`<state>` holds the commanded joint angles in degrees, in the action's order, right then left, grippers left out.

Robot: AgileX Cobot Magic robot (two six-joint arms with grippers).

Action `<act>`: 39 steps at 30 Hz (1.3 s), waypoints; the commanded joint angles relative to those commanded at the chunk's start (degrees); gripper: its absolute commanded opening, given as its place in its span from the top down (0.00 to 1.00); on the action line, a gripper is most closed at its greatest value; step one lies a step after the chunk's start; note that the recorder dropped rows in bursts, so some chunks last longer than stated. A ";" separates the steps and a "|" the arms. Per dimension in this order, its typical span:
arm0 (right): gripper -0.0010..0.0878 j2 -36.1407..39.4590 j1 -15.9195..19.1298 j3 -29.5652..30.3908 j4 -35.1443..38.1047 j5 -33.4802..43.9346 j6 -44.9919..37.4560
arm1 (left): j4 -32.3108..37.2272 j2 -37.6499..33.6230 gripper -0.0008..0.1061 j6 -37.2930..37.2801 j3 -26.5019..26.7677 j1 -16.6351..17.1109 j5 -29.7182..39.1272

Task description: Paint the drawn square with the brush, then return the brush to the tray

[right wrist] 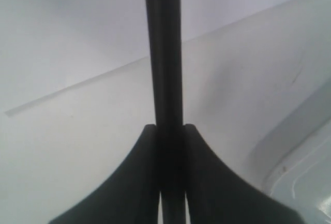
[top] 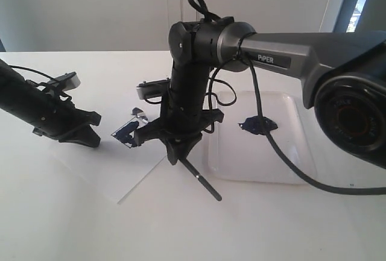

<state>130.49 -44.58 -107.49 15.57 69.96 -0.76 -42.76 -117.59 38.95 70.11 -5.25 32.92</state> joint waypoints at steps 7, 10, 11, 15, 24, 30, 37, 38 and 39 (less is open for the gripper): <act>0.99 -0.97 -0.52 1.86 -0.12 0.00 0.00 | 0.00 0.00 0.99 -1.01 0.00 0.00 -0.33; 0.99 -2.85 -0.52 4.97 -0.12 0.00 -0.57 | 0.00 0.00 0.99 -1.11 0.00 0.00 -0.33; 0.99 -3.62 -0.52 5.68 -0.27 0.00 -0.57 | 0.00 0.00 0.99 -1.11 0.00 0.00 -0.33; 0.99 -5.81 -0.60 7.81 -0.28 0.00 -1.71 | 0.00 0.00 0.99 -1.12 0.00 0.00 -0.44; 0.99 -6.42 -1.69 13.67 -0.17 0.00 -2.73 | 0.00 0.00 0.99 -1.12 0.00 0.00 -0.33; 0.99 -6.42 -1.69 13.29 -0.30 0.00 -3.10 | 0.00 0.00 0.99 -0.67 0.00 0.00 -0.32; 0.99 -6.31 -1.69 13.29 -0.41 0.00 -3.32 | -0.90 1.63 0.99 0.27 0.00 0.00 4.90; 0.99 -6.31 -1.69 13.29 -0.41 0.00 -3.32 | -0.90 1.85 0.99 0.27 0.00 0.00 6.62; 0.99 -6.31 -1.69 13.29 -0.41 0.00 -3.32 | -0.90 2.21 0.99 0.27 0.00 0.00 8.15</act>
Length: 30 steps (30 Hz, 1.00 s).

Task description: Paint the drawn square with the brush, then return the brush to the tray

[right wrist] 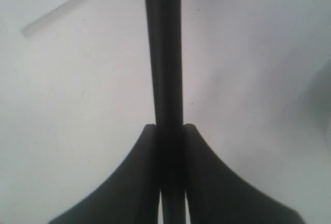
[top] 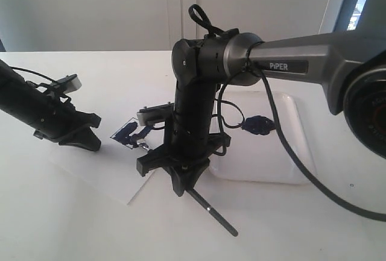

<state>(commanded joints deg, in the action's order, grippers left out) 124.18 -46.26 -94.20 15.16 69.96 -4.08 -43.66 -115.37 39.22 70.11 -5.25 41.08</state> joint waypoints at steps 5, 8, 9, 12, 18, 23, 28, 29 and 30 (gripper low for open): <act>0.99 0.00 0.00 0.00 0.00 0.00 0.00 | -0.37 0.67 0.99 0.00 -0.10 0.00 3.65; 0.99 0.00 0.00 0.00 0.00 0.00 0.00 | -1.05 1.22 0.99 0.00 -0.10 -0.28 4.99; 0.99 0.00 0.00 0.00 0.00 0.00 0.00 | -1.16 1.22 0.99 0.00 -0.10 -0.64 5.25; 0.99 0.00 0.00 0.00 0.23 0.00 0.00 | -1.33 1.22 0.99 0.00 -0.44 -2.69 4.56; 0.99 -0.13 0.00 0.00 0.82 0.00 -0.15 | -1.33 -0.05 0.99 -1.78 -0.42 -6.45 -0.45; 0.99 -0.20 0.00 0.00 0.82 0.00 -0.15 | 1.45 -0.27 0.99 -5.20 -0.42 -6.71 -2.46; 0.99 -0.20 0.00 0.00 0.47 0.00 -0.15 | 11.75 -0.27 0.99 -13.14 -0.42 -6.71 -4.54; 0.99 -0.31 0.00 0.00 0.45 0.00 -0.15 | 13.43 -0.27 0.99 -14.33 -0.42 -6.71 -4.97; 0.99 -0.32 0.00 0.00 0.45 0.00 -0.15 | 14.81 -0.27 0.99 -15.61 -0.42 -6.71 -5.51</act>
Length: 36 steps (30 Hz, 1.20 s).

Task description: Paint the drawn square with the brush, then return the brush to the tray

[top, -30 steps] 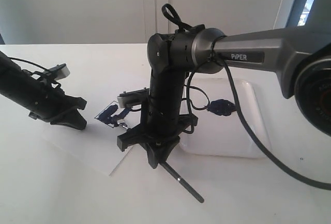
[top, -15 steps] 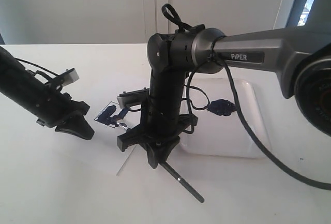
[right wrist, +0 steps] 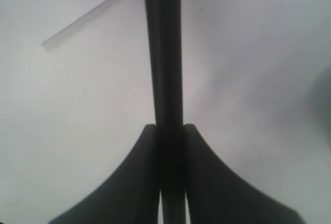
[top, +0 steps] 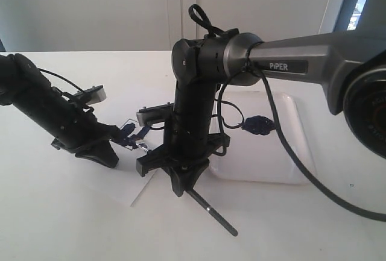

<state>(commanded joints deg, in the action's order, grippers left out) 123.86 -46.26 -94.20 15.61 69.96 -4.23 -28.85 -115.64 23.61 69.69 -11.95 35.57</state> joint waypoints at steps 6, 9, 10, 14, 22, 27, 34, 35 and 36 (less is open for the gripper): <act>0.99 -1.50 0.00 -0.45 0.50 0.00 -0.61 | 1.38 0.00 0.99 -1.58 0.00 0.00 -0.47; 0.99 -1.54 0.00 -1.92 0.58 0.00 -0.79 | 0.69 0.00 0.99 -1.58 0.00 0.00 -0.47; 0.99 -1.43 0.00 -2.56 0.58 0.00 -0.89 | 0.69 0.00 0.99 -1.58 0.00 0.00 -0.36; 0.99 -0.18 0.00 -3.96 0.58 0.00 -0.89 | 0.57 0.00 0.99 -1.70 0.00 0.00 -0.23; 0.99 2.68 0.00 -4.65 0.92 0.00 -1.58 | 0.57 0.00 0.99 -1.80 0.00 0.00 0.13; 0.99 2.68 0.21 -4.65 -2.73 0.00 -0.92 | 0.57 0.00 0.99 -1.95 0.00 0.00 0.25; 0.99 3.19 2.12 -4.65 -5.21 0.00 1.61 | 0.57 0.00 0.99 -1.95 0.00 0.00 0.25; 0.99 3.19 2.12 -4.65 -5.21 0.00 1.61 | 0.57 0.00 0.99 -1.95 0.00 0.00 0.25; 0.99 3.19 2.24 -4.65 -5.11 0.00 1.61 | 0.57 0.00 0.99 -1.95 0.00 0.00 0.25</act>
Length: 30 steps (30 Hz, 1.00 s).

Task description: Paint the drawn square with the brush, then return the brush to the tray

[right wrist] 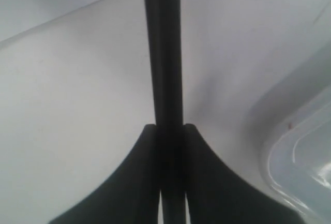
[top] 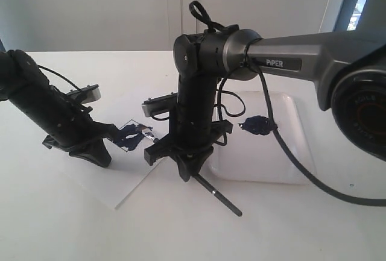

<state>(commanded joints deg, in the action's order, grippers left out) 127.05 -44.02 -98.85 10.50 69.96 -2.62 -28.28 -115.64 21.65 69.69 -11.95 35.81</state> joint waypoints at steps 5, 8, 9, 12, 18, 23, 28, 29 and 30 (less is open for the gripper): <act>0.99 0.00 0.00 0.00 5.54 0.00 -2.25 | 0.00 0.00 0.99 0.00 0.00 0.00 0.00; 0.99 0.00 0.00 0.00 8.00 0.00 -3.03 | 0.00 0.00 0.99 0.00 0.00 0.00 0.00; 0.99 0.00 -0.14 0.00 7.83 0.00 -3.03 | 0.00 0.00 0.99 0.00 0.00 0.00 0.00; 0.99 0.00 -0.49 0.11 7.68 0.00 -3.03 | 0.00 0.00 0.99 0.00 0.00 0.00 0.00; 0.99 -0.11 -2.32 0.11 7.95 0.00 -4.17 | 0.00 0.00 0.99 0.00 0.00 0.00 -0.10; 0.99 -0.11 -3.34 0.11 7.82 0.00 -4.50 | 0.00 0.00 0.99 0.00 0.00 0.00 -0.10; 0.99 -0.11 -3.33 0.11 7.39 0.00 -4.50 | 0.00 0.00 0.99 0.00 0.00 0.00 -0.10; 0.99 -0.11 -3.33 0.11 6.90 0.00 -4.50 | 0.00 0.00 0.99 0.00 0.00 0.00 -0.10; 0.99 -0.11 -3.33 0.11 6.08 0.00 -4.50 | 0.00 0.00 0.99 0.00 0.00 0.00 -0.10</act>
<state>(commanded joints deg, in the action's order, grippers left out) 126.94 -47.35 -98.74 16.59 69.96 -7.13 -28.28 -115.64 21.65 69.69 -11.95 35.71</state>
